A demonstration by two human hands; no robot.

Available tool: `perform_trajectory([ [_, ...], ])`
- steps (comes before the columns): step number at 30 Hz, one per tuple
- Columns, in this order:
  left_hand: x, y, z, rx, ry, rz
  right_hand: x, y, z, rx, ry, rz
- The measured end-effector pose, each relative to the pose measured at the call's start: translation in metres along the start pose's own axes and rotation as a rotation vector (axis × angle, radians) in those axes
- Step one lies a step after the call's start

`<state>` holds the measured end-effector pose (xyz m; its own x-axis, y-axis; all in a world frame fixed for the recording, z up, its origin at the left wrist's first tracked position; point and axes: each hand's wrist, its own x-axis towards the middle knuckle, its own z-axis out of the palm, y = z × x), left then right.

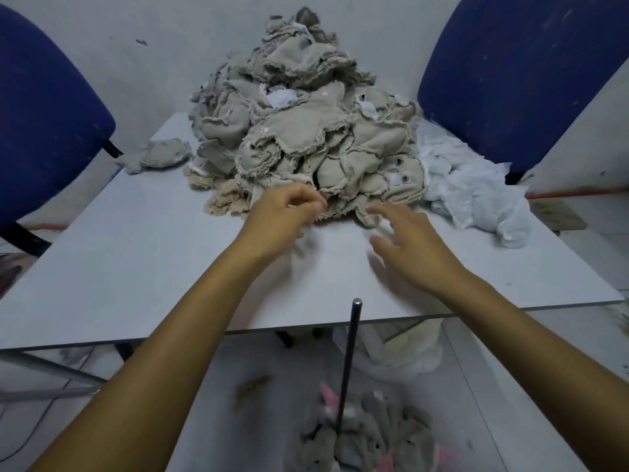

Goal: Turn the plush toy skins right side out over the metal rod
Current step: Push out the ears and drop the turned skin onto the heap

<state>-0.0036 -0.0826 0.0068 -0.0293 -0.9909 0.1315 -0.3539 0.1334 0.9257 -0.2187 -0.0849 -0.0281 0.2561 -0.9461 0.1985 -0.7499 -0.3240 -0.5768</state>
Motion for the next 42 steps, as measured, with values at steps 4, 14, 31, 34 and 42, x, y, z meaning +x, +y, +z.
perform_trajectory([
  [4,-0.003,-0.017,0.009,0.160,-0.108,-0.008,0.009,0.008,0.012,-0.231,-0.110,0.020],
  [14,-0.004,-0.023,0.022,0.293,-0.195,0.033,0.015,0.000,0.030,-0.464,0.078,0.033],
  [31,-0.013,-0.018,0.033,0.649,-0.093,0.344,-0.003,0.001,0.026,-0.407,0.185,-0.107],
  [34,-0.008,-0.019,0.034,0.722,-0.057,0.299,-0.007,0.003,0.021,-0.074,0.224,-0.182],
  [42,0.003,-0.022,0.040,0.718,-0.128,0.090,-0.005,-0.021,-0.006,0.947,0.319,0.025],
])
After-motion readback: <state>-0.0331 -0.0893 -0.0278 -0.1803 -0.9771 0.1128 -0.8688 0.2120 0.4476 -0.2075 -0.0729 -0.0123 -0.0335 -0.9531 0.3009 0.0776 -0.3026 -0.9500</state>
